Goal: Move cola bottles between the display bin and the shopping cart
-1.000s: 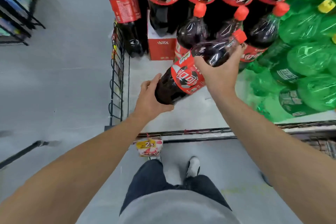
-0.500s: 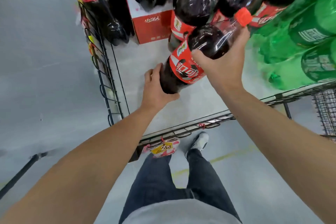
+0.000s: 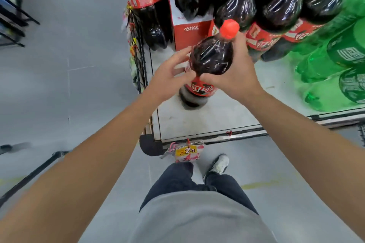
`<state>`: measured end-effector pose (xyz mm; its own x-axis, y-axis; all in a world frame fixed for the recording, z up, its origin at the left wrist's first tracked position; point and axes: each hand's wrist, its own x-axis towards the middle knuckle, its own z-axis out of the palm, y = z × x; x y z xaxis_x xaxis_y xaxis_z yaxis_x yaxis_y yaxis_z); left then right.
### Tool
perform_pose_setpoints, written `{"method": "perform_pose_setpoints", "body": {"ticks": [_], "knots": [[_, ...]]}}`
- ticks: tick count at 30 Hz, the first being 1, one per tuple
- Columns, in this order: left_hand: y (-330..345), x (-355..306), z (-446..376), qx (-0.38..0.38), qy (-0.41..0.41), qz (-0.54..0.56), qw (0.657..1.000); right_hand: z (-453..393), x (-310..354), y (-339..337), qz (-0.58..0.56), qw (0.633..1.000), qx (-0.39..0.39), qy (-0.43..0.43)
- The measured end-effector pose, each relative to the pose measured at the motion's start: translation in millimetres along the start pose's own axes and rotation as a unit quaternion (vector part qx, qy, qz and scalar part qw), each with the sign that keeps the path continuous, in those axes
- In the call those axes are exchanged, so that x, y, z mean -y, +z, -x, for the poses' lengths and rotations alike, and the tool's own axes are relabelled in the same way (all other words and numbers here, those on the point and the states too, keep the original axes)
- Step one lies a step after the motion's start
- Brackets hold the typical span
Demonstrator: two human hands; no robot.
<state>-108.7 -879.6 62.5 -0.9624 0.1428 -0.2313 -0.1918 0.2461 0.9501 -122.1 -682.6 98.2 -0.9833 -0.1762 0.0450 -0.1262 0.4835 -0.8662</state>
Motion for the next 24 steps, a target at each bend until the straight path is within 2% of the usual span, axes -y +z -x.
{"method": "perform_pose_setpoints", "body": {"ticks": [4,7,12,19,24], "knots": [[-11.3,-9.8,18.6,-0.005,-0.005,0.02,1.0,-0.8,10.8,1.9,0.026,0.993,0.102,-0.057],[-15.1,-8.1,29.7,-0.008,-0.02,0.039,0.999,0.8,9.7,2.9,0.071,0.984,0.145,-0.078],[-7.5,-10.4,36.7,-0.008,-0.025,0.064,0.998,21.9,5.6,9.3,0.014,0.994,0.1,0.031],[-1.6,-14.6,26.8,-0.094,-0.01,0.088,0.992,-3.9,12.4,8.4,0.028,0.992,0.115,0.037],[-13.0,-19.1,3.6,-0.102,-0.021,0.11,0.988,-32.1,17.3,13.0,0.013,0.994,0.104,0.038]]}}
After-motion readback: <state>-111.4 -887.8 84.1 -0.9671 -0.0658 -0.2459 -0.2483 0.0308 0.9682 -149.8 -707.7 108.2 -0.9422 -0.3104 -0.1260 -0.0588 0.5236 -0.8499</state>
